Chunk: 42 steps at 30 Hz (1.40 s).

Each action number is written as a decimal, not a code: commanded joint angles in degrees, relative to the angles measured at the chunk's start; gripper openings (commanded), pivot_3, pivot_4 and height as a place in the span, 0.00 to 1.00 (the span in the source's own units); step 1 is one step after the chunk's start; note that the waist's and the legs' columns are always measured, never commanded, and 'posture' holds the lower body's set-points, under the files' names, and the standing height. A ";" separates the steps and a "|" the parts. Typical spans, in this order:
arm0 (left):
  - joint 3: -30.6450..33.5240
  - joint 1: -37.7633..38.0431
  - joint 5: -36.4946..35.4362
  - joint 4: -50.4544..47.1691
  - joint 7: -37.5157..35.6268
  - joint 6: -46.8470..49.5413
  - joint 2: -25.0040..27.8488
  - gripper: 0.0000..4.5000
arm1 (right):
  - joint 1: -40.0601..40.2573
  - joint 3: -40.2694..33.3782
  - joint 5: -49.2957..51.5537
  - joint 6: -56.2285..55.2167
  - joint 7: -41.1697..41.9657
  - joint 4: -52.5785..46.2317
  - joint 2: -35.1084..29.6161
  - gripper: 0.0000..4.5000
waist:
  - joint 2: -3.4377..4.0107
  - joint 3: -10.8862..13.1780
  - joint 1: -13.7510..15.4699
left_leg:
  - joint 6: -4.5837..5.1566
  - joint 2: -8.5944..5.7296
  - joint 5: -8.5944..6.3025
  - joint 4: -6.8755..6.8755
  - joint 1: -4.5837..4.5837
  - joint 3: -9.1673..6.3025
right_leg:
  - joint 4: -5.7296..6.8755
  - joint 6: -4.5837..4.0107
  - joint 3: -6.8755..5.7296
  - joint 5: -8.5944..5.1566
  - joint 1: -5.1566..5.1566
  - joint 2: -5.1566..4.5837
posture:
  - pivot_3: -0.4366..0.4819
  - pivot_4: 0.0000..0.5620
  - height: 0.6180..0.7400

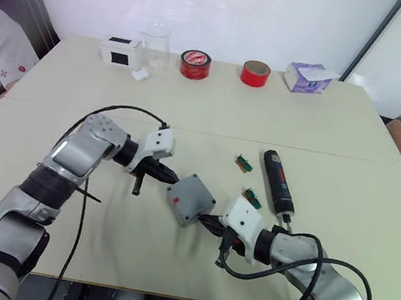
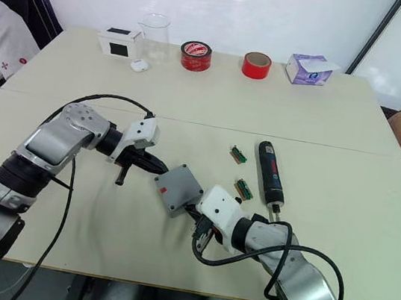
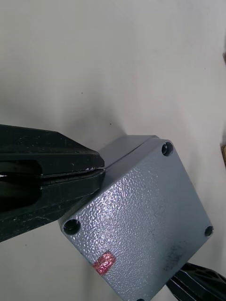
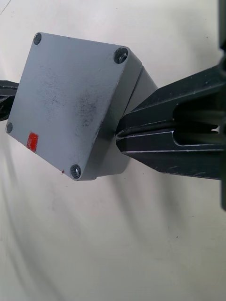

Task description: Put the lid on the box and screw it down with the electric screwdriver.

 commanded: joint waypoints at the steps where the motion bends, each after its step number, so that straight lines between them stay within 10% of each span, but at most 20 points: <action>1: -0.60 0.43 -0.50 -1.77 -0.87 -1.12 -0.46 0.00 | 0.06 -1.87 1.06 -0.30 -0.51 -2.82 -0.33 0.00 | 0.00 0.00 0.02 | 0.00 0.00 0.00 0.00 0.00 0.00 | 0.00 0.00 0.00 0.00 0.00 0.00 | 0.48 0.27 1.00; 42: -0.75 -2.27 3.47 4.70 1.56 -4.92 -0.99 0.00 | -1.01 -2.66 6.21 3.38 1.10 -3.65 -4.14 0.00 | -0.01 0.00 -0.01 | 0.00 0.00 0.00 0.02 0.00 0.06 | 0.01 0.02 0.00 0.01 0.01 0.01 | 0.48 0.27 1.00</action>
